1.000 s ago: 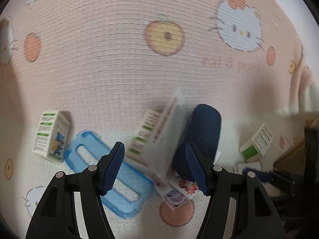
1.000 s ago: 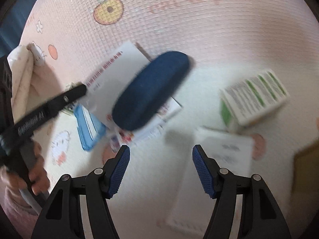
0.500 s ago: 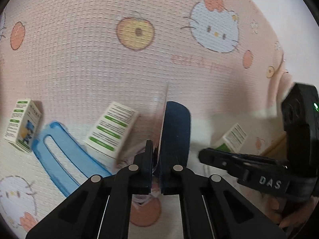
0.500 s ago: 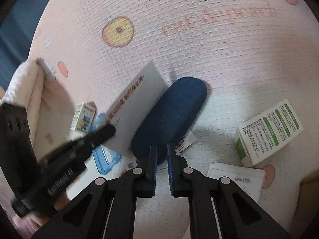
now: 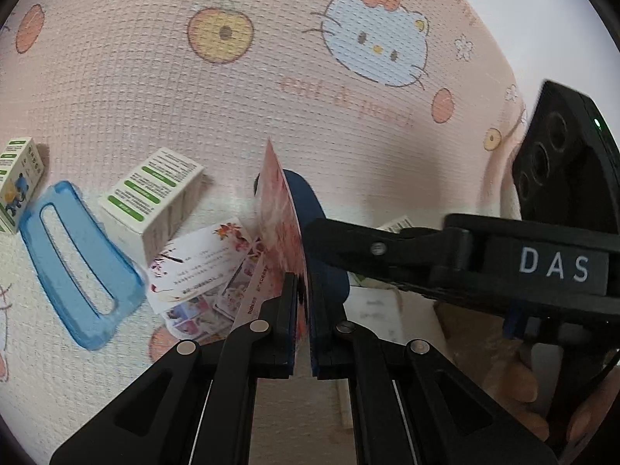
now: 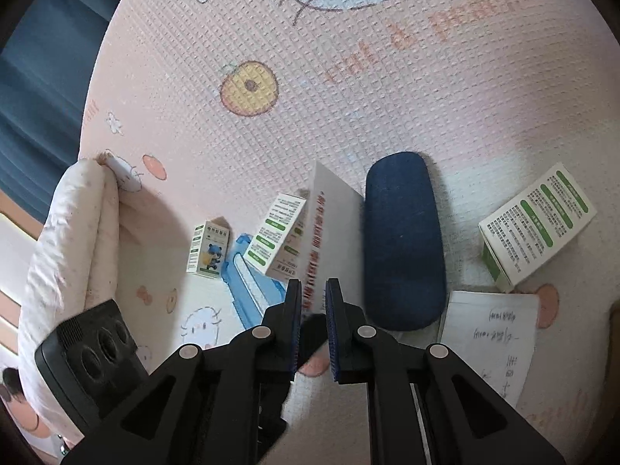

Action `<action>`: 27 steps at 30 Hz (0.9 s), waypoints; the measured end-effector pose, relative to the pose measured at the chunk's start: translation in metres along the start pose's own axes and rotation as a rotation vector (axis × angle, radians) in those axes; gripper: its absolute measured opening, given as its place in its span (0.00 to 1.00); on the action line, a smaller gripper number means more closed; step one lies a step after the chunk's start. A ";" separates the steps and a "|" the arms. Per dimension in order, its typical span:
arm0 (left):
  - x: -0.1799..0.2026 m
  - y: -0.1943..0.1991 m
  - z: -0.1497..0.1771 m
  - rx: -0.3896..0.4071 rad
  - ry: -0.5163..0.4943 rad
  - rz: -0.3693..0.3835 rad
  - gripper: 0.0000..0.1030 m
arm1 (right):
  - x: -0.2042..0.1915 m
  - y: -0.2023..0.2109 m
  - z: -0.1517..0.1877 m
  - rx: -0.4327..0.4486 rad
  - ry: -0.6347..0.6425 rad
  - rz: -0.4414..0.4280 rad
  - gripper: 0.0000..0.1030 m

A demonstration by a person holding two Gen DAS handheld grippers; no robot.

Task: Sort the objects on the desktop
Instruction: 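Close the left gripper on the red packet and pull it out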

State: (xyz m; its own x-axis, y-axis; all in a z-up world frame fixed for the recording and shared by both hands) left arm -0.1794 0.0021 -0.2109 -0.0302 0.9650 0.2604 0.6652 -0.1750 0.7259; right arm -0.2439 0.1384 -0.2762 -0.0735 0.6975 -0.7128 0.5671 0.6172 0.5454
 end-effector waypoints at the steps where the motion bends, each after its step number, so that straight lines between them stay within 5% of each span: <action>1: 0.000 0.000 0.000 0.001 -0.004 -0.004 0.05 | -0.001 -0.001 0.000 -0.016 0.007 0.006 0.12; 8: 0.006 0.005 0.002 -0.002 -0.041 -0.021 0.06 | 0.004 0.000 -0.003 -0.011 0.031 0.074 0.15; 13: 0.011 0.008 0.006 0.000 -0.064 -0.019 0.06 | -0.005 0.005 -0.004 -0.011 0.010 -0.004 0.15; 20: 0.015 0.008 0.009 -0.011 -0.083 -0.029 0.09 | -0.001 -0.009 0.010 -0.079 0.061 0.060 0.15; 22: 0.020 0.010 0.012 -0.019 -0.121 -0.033 0.11 | 0.004 -0.008 0.012 -0.068 0.033 0.045 0.15; 27: 0.028 0.033 0.013 0.020 -0.177 -0.044 0.38 | 0.013 0.000 0.011 -0.035 0.024 0.086 0.15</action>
State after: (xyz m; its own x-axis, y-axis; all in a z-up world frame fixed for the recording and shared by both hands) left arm -0.1487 0.0257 -0.1879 0.0709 0.9912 0.1115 0.6811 -0.1298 0.7206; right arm -0.2357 0.1435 -0.2905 -0.0457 0.7565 -0.6524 0.5433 0.5669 0.6193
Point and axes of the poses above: each gripper's, at about its wrist camera, not at the fingertips, and y roughly against the way its jaws point, x to its right, z to its underside, the point moved 8 cm from there along -y, roughly the way its jaws point, and after that the axes turned 10 degrees about -z, right-handed, at the moved point
